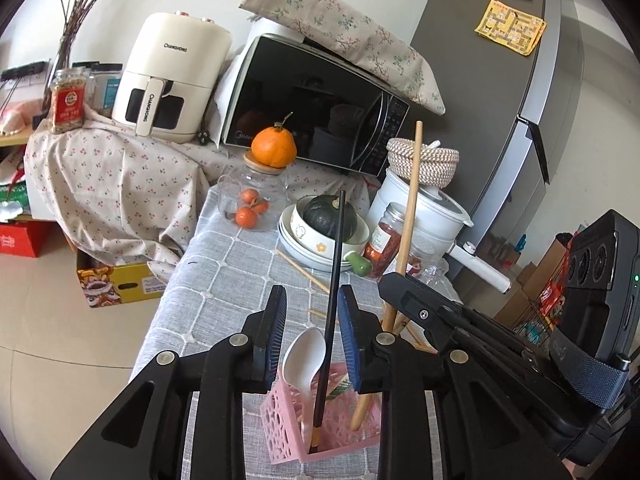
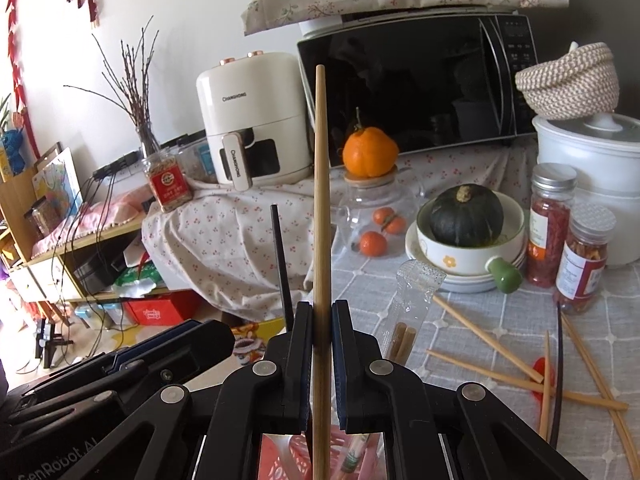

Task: Organize utensils
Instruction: 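Lower both chopsticks into the pink basket and open both tools, then move both tools back over the remaining chopsticks on the table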

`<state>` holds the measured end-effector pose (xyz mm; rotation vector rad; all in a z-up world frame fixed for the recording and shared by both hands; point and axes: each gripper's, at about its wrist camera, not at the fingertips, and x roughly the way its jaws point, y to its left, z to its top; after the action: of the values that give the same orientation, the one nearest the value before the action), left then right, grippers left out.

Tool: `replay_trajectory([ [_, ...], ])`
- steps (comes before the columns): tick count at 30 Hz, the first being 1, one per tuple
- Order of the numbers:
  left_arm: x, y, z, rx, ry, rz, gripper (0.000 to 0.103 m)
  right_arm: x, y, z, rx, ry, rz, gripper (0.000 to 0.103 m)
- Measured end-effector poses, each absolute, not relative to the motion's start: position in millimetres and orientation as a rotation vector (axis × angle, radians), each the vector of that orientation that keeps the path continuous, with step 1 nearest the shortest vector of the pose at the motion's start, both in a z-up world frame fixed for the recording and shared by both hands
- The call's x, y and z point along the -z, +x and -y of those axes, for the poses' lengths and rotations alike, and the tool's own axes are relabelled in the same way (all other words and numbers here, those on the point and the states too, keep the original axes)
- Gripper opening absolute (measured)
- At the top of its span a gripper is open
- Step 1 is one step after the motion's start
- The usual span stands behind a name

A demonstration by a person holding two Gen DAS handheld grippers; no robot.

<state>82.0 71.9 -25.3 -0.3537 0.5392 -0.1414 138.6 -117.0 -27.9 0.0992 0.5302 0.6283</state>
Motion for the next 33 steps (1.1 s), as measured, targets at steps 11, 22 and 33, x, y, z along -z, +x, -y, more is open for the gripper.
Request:
replay_trajectory([
  [11,25,83,-81,0.142,-0.423,-0.550,0.034,33,149,114,-0.648,0.060,-0.641,0.010],
  [22,4,50,-39,0.161,-0.268,-0.498,0.034,-36,166,219,-0.505,0.311,-0.582,0.031],
  [33,46,57,100,0.304,-0.056,-0.811,0.034,-26,192,351,-0.158,0.544,-0.744,0.035],
])
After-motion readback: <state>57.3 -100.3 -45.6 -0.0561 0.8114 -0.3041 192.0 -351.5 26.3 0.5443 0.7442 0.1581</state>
